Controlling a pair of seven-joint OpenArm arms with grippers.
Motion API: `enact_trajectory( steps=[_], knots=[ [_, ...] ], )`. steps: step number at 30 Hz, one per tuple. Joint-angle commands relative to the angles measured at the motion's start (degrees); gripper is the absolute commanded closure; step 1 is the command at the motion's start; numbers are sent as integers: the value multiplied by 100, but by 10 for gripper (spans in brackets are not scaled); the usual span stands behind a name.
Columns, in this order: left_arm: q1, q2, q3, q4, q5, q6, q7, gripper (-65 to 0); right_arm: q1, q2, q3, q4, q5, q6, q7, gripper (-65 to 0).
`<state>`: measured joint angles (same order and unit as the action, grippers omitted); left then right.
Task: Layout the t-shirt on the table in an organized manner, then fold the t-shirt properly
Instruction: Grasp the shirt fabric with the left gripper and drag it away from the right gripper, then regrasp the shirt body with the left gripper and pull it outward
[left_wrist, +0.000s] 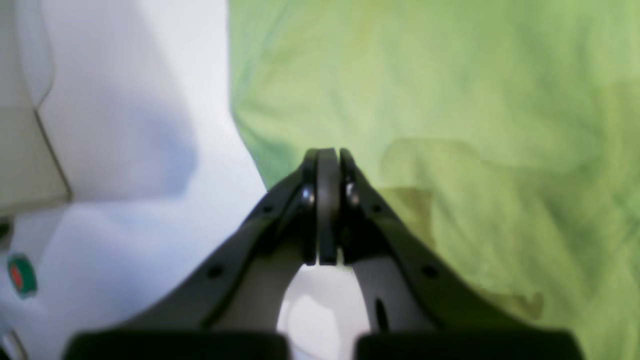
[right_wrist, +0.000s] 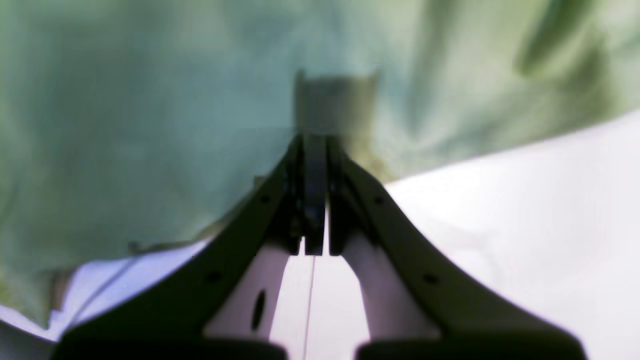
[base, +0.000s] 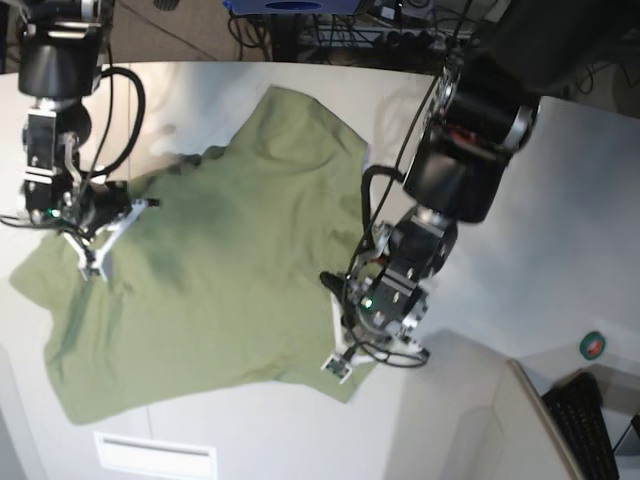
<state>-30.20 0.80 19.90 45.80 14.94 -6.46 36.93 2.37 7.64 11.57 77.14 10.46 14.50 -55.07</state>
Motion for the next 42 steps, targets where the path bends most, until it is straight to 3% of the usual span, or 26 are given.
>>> enact_trajectory(
  steps=[1,4,6,10,13,15,18,22,25,28,31,34,37,42],
  knots=[
    [-282,118,10,-268,14,44,-207,0,5,58,16,457,66,14,61,0],
    [-537,215,28,-1261,31,351,-567,0,-118,67,16,642,66,5,26,0],
    [-528,276,247,-1543,31,360,-682,0,-39,128,16,299,66,5,78,0],
    [-158,267,1003,-1402,23,378,-699,0,444,278,245,-1002,66,5,544,0],
    [96,56,1118,-1226,31,351,-673,0,752,533,342,-1732,66,5,799,0],
    [255,-31,1126,-1103,31,343,-339,0,972,647,315,-2075,66,5,905,0],
    [712,-322,1126,-356,-13,299,180,0,1411,849,315,-2752,66,5,1133,0],
    [1591,-814,1091,1279,-30,-97,707,0,2018,946,315,-3701,66,5,1406,0],
    [2145,-867,1109,2369,-30,-141,1200,0,2264,902,298,-4053,66,22,1511,0],
    [2663,-796,1118,3301,-39,-141,1551,0,2308,621,-186,-3991,66,22,1538,0],
    [3077,-489,1118,3881,-39,-141,1701,0,2334,392,-652,-3780,66,22,1546,0],
    [3209,-278,1074,4154,-39,-141,1841,0,2334,313,-836,-3341,66,31,1494,0],
    [3173,-304,986,4541,-39,-141,1868,0,2211,331,-810,-2602,66,40,1019,0],
    [2813,-559,63,5358,-39,-282,2219,0,1271,489,-661,-88,66,22,-1,0]
  ],
)
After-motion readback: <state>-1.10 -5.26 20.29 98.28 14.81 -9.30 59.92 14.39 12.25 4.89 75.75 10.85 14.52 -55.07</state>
